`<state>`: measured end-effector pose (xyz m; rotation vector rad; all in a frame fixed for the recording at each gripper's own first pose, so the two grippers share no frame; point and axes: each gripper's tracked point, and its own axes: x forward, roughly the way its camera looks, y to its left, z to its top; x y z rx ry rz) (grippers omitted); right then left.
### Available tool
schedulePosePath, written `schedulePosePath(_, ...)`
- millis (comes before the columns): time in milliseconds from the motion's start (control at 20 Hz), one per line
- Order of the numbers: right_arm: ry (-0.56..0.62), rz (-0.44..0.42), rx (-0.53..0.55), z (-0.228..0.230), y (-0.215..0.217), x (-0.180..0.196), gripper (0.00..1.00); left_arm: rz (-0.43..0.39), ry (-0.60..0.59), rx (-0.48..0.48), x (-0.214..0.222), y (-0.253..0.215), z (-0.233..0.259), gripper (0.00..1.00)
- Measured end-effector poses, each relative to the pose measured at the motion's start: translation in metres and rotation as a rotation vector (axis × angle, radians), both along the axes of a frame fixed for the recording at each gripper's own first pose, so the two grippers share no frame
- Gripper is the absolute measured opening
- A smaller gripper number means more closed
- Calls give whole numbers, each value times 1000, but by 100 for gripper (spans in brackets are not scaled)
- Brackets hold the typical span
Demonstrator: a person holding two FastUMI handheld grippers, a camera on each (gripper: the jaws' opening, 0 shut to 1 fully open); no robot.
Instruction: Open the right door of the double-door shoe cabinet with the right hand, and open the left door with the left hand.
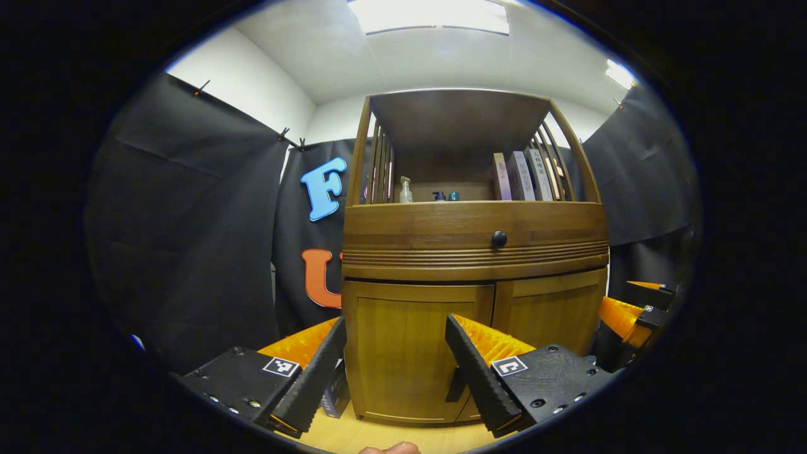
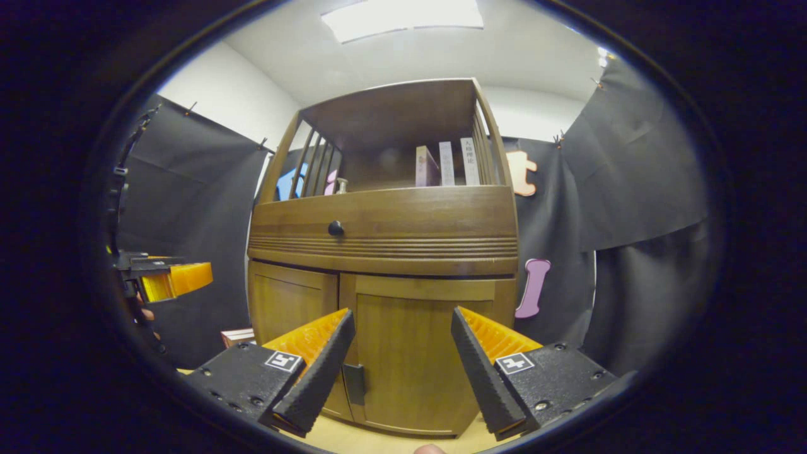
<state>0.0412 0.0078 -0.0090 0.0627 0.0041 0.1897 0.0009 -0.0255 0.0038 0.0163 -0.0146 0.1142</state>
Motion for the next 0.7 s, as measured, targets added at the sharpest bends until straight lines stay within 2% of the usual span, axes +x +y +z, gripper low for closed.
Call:
schedulePosePath(50, -12, 8, -7, 4, 4, -1, 100, 17, -5, -1, -1, 6, 1, 95)
schedulePosePath(200, -9, 35, -16, 7, 15, 0, 96, 1, -5, -28, 1, 5, 4, 95)
schedulePosePath(250, -6, 25, -14, 7, 15, -2, 100, -6, -13, -28, 1, 7, 8, 100)
schedulePosePath(300, -3, 18, -6, 6, 18, -1, 97, -10, -21, -23, 3, 10, 11, 95)
schedulePosePath(350, 5, 11, 2, 4, 21, -3, 100, -16, -25, -19, 4, 14, 14, 100)
schedulePosePath(400, 17, 9, 8, -1, 26, -3, 96, -27, -28, -19, 6, 16, 14, 95)
schedulePosePath(550, 54, -9, 36, -27, 43, -1, 96, -70, -33, -3, 11, 23, 12, 95)
schedulePosePath(600, 71, -15, 51, -37, 49, 2, 97, -77, -29, 6, 13, 28, 10, 100)
schedulePosePath(650, 90, -14, 65, -50, 58, 3, 96, -84, -19, 11, 16, 33, 6, 95)
schedulePosePath(700, 110, -18, 71, -61, 64, 6, 96, -86, -14, 11, 18, 37, 4, 95)
